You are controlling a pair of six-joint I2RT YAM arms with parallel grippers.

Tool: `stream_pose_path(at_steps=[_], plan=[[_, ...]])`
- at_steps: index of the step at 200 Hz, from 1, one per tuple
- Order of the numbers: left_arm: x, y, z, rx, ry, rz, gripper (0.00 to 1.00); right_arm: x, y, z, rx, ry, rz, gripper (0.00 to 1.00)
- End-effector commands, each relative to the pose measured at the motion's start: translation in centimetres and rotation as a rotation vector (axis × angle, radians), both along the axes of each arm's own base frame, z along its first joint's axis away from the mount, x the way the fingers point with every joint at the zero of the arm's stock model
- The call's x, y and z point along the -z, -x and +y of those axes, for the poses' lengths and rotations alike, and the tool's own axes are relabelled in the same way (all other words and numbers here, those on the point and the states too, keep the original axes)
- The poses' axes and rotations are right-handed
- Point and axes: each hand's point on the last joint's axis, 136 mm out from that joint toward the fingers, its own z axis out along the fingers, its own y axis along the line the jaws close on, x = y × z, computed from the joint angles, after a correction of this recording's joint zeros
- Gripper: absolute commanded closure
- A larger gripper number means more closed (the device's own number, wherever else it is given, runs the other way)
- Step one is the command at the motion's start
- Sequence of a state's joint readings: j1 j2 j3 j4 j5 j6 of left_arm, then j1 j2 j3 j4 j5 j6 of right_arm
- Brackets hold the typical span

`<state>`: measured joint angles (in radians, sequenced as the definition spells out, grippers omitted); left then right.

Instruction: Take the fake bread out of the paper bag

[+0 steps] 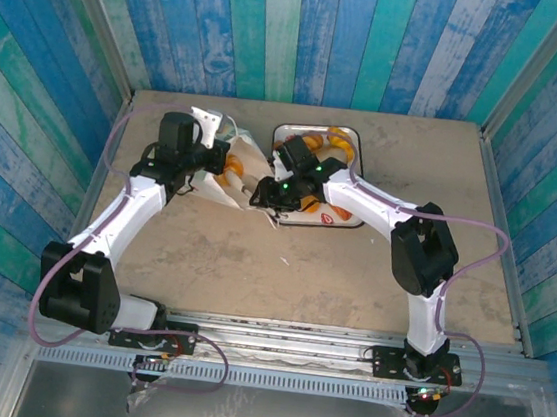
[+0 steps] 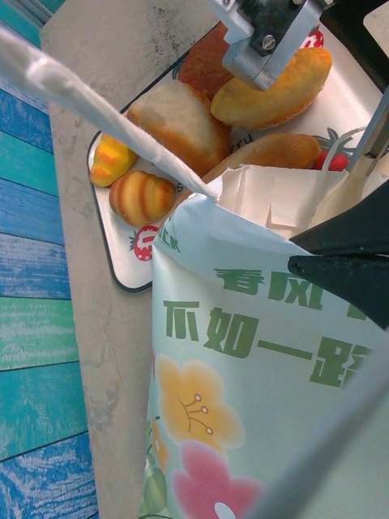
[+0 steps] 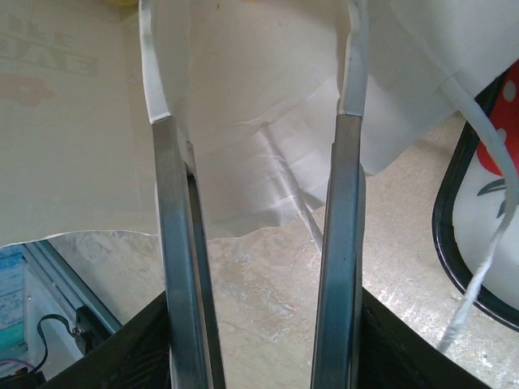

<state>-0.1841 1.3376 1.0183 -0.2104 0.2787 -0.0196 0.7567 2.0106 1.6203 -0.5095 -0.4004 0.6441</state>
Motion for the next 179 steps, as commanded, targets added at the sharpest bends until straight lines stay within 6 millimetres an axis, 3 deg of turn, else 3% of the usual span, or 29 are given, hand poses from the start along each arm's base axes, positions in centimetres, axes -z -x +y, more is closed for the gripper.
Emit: stream_pose_path(at_steps=[1,48,104,179], plan=[[-1.2,-0.1,-0.4,0.023,0.011,-0.026,1.00,-2.6,-1.0,0.5,0.009,-0.046,-0.042,0.47],[-1.4,0.1,-0.6,0.037,0.020,-0.031,1.00,-2.2,-2.1,1.5,0.011,-0.051,-0.038,0.47],[-1.4,0.1,-0.7,0.041,0.023,-0.030,1.00,0.0,-2.8,1.0,0.031,0.041,-0.015,0.46],[-1.1,0.1,-0.9,0.054,0.032,-0.020,1.00,0.9,-3.5,1.7,0.013,0.073,-0.012,0.48]])
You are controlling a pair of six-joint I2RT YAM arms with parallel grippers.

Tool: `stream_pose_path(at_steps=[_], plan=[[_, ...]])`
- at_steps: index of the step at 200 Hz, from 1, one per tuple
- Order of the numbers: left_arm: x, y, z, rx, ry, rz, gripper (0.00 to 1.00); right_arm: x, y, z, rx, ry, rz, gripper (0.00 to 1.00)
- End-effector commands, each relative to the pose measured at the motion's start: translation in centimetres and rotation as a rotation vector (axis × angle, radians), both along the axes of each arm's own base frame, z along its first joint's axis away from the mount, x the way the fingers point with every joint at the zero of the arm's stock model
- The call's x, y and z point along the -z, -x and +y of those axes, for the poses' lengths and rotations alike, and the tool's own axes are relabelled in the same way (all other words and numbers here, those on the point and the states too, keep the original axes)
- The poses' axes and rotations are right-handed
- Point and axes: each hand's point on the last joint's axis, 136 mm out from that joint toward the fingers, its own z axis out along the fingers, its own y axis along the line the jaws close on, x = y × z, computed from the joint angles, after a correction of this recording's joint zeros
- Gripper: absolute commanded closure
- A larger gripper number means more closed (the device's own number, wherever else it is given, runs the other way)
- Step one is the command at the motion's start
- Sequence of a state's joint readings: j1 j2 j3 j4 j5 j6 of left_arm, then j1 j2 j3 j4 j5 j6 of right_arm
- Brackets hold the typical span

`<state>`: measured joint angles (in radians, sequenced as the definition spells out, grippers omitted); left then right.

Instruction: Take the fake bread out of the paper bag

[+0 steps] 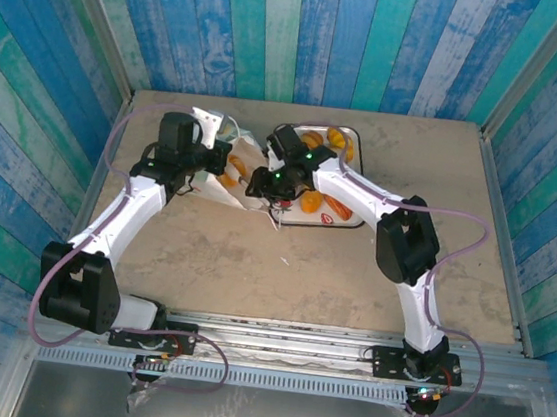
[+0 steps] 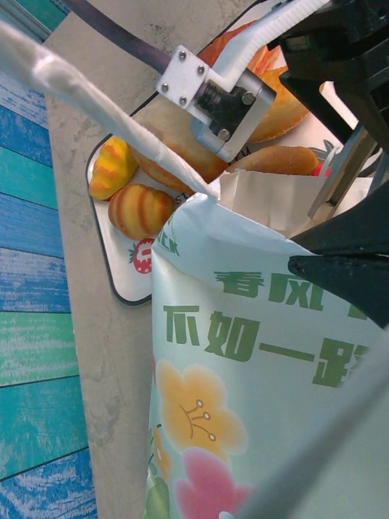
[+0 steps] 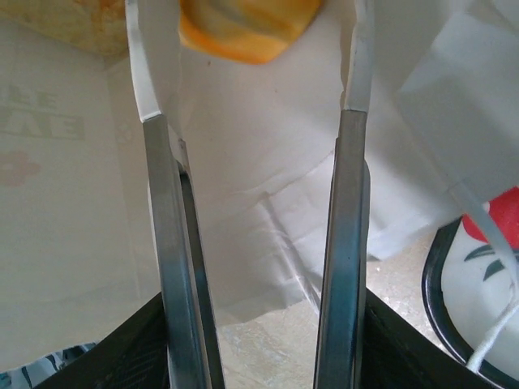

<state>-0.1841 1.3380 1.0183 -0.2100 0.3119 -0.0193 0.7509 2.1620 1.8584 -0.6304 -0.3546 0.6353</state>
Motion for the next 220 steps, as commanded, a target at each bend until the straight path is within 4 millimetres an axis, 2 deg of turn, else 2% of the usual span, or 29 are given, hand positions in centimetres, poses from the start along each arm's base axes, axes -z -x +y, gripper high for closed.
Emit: stream_pose_path(at_steps=[1,42,67,97,152,190,220], plan=[[-1.1,-0.1,-0.5,0.025,0.017,-0.023,1.00,0.5,-0.5,0.2,-0.010,0.021,-0.004,0.48],[-1.3,-0.1,-0.5,0.025,0.021,-0.028,1.00,0.9,-0.8,0.5,-0.020,0.047,-0.006,0.55],[-1.3,0.0,-0.4,0.020,0.020,-0.032,1.00,0.7,-0.6,0.7,-0.034,0.053,-0.012,0.67],[-1.6,-0.1,0.0,0.001,0.014,-0.045,1.00,-0.6,-0.4,0.9,-0.049,0.043,-0.035,0.74],[-1.7,0.0,0.7,-0.023,-0.028,-0.081,1.00,-3.7,0.5,0.7,-0.074,0.018,-0.090,0.99],[-1.9,-0.1,1.5,-0.050,-0.070,-0.112,1.00,-5.7,1.4,0.2,-0.091,0.005,-0.127,0.99],[-2.0,-0.1,1.5,-0.053,-0.076,-0.114,1.00,-6.4,2.1,-0.6,-0.095,0.013,-0.145,0.99]])
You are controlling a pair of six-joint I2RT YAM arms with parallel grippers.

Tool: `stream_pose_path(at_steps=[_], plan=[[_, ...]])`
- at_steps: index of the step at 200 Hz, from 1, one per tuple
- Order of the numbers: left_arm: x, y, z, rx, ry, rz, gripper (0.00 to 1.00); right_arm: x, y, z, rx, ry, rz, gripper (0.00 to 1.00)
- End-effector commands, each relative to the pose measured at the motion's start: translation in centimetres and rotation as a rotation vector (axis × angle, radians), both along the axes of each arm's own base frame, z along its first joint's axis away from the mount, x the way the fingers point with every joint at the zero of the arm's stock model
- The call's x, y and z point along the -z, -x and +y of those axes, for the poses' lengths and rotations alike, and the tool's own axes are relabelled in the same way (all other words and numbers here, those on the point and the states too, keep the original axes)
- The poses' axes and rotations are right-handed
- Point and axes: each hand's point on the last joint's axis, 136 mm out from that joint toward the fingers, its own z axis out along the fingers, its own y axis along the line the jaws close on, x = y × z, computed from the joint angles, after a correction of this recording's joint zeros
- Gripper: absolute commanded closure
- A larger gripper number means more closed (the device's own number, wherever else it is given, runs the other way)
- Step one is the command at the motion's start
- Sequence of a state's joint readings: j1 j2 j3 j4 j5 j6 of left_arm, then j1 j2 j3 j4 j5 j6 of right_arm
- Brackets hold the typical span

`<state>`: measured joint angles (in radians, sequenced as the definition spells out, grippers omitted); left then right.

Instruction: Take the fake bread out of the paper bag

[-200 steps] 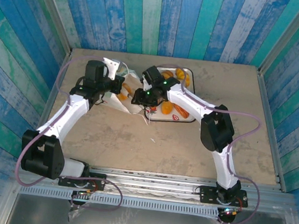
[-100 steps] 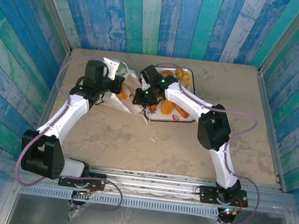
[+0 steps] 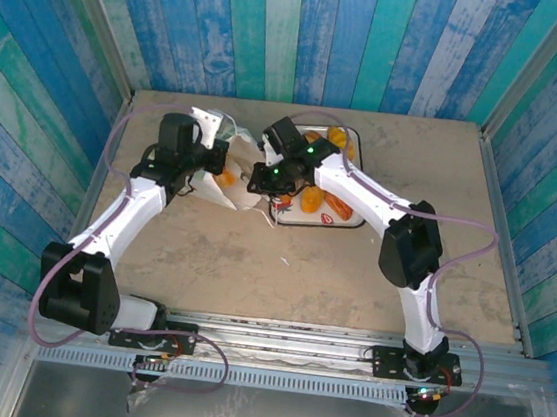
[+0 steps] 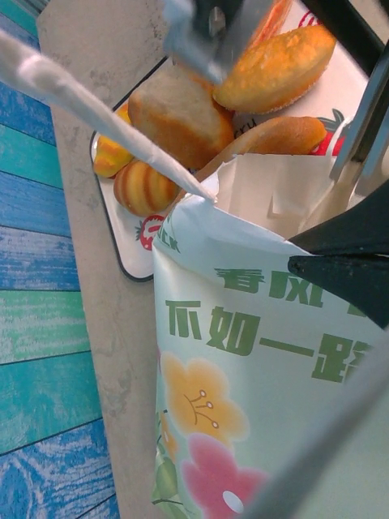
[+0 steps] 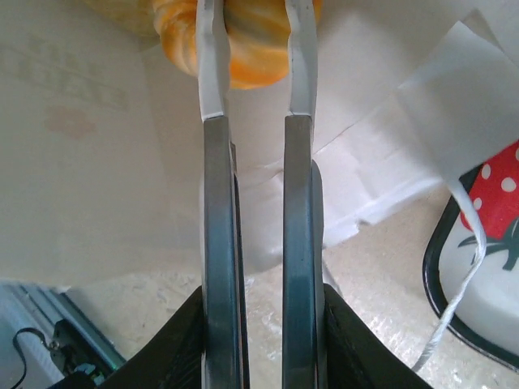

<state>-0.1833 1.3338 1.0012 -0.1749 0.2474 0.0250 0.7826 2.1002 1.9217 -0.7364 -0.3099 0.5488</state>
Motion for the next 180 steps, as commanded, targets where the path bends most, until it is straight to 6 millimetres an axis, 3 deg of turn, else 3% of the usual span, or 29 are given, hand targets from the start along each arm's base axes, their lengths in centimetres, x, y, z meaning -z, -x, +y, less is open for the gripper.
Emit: stream_pose_path(at_steps=[1,72,129,180], plan=[[-2.0,0.5,0.5,-0.015,-0.014,-0.068,1.00,-2.4,0.6,-0.6,-0.019,-0.013,-0.055,0.99],[-2.3,0.4,0.8,-0.037,-0.009,-0.071,1.00,-3.4,1.5,-2.4,-0.004,0.008,-0.088,1.00],[-2.2,-0.3,2.3,-0.128,-0.039,-0.043,1.00,-4.9,2.7,-3.9,0.002,-0.002,-0.114,1.00],[-2.6,-0.9,3.3,-0.173,-0.050,-0.039,1.00,-7.3,3.9,-7.1,0.039,-0.020,-0.161,1.00]])
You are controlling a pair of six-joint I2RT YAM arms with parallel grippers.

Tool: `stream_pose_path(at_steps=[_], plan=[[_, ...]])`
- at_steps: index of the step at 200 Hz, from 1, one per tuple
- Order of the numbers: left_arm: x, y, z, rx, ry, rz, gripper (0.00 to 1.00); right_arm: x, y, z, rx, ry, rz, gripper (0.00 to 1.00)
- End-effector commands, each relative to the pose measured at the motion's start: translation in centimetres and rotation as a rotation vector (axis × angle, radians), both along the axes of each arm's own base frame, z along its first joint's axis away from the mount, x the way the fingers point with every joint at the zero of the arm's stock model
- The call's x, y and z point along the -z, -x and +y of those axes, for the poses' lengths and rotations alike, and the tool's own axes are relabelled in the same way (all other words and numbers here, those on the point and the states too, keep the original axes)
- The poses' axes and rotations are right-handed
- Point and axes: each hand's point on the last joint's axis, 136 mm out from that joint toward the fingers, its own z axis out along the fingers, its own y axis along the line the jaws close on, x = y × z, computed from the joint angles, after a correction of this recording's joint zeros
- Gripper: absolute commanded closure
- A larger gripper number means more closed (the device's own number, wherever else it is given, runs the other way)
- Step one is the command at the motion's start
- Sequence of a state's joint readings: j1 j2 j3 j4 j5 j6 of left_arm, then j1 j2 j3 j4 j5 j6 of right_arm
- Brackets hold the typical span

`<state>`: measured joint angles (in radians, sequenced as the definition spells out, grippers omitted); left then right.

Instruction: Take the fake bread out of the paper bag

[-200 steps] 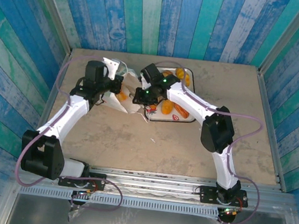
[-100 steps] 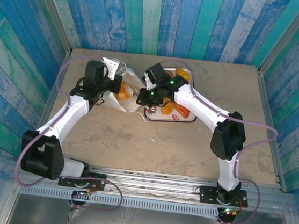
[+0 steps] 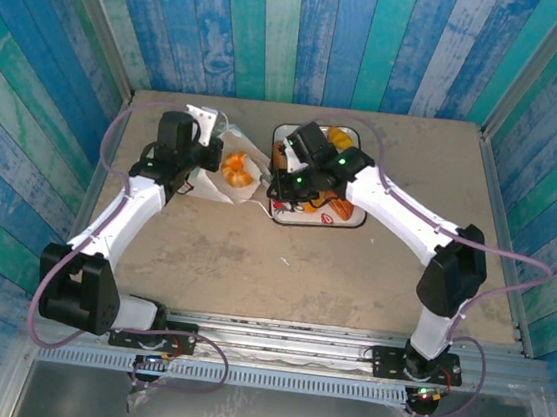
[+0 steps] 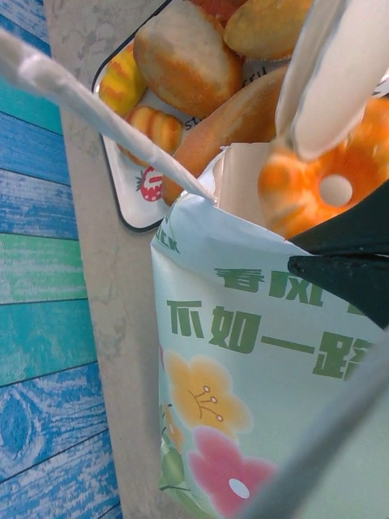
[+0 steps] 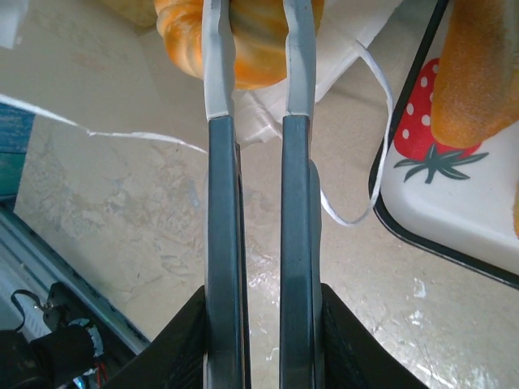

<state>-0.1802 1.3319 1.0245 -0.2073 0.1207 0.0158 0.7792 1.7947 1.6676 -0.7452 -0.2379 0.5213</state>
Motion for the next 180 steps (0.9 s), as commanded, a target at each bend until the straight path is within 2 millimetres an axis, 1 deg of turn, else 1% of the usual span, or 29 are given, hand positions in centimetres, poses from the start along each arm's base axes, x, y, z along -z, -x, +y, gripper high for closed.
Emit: stream_pose_path(at_steps=[1,42,71,78,87,89,91,104,139,180], plan=[[-2.3,-0.2,1.1,-0.056,0.004,-0.039,1.00,-2.8,0.2,-1.6,0.017,-0.038,-0.075,1.00],[-2.6,-0.7,1.5,-0.080,0.006,-0.040,1.00,-4.1,0.8,-6.1,0.097,-0.060,-0.101,0.99],[-3.0,-0.6,1.4,-0.074,0.015,-0.049,1.00,-3.8,1.1,-10.0,0.179,-0.065,-0.095,0.99],[-3.2,-0.6,1.3,-0.072,0.017,-0.050,1.00,-3.5,1.3,-10.8,0.196,-0.062,-0.089,0.99],[-3.2,-0.6,1.4,-0.070,0.015,-0.051,1.00,-3.2,1.8,-11.4,0.202,-0.065,-0.085,0.99],[-3.2,-0.6,1.3,-0.070,0.015,-0.052,1.00,-3.2,1.3,-12.2,0.227,-0.065,-0.085,0.99],[-3.1,-0.6,1.4,-0.071,0.015,-0.050,1.00,-3.2,1.2,-12.5,0.237,-0.066,-0.084,0.99],[-3.2,-0.5,1.4,-0.069,0.012,-0.050,1.00,-2.8,1.3,-13.6,0.262,-0.067,-0.077,1.00],[-3.5,-0.3,1.3,-0.064,0.014,-0.056,1.00,-1.6,1.2,-15.0,0.293,-0.081,-0.048,0.99],[-3.4,-0.3,1.2,-0.059,0.019,-0.055,1.00,-0.4,0.2,-14.8,0.293,-0.086,-0.019,0.99]])
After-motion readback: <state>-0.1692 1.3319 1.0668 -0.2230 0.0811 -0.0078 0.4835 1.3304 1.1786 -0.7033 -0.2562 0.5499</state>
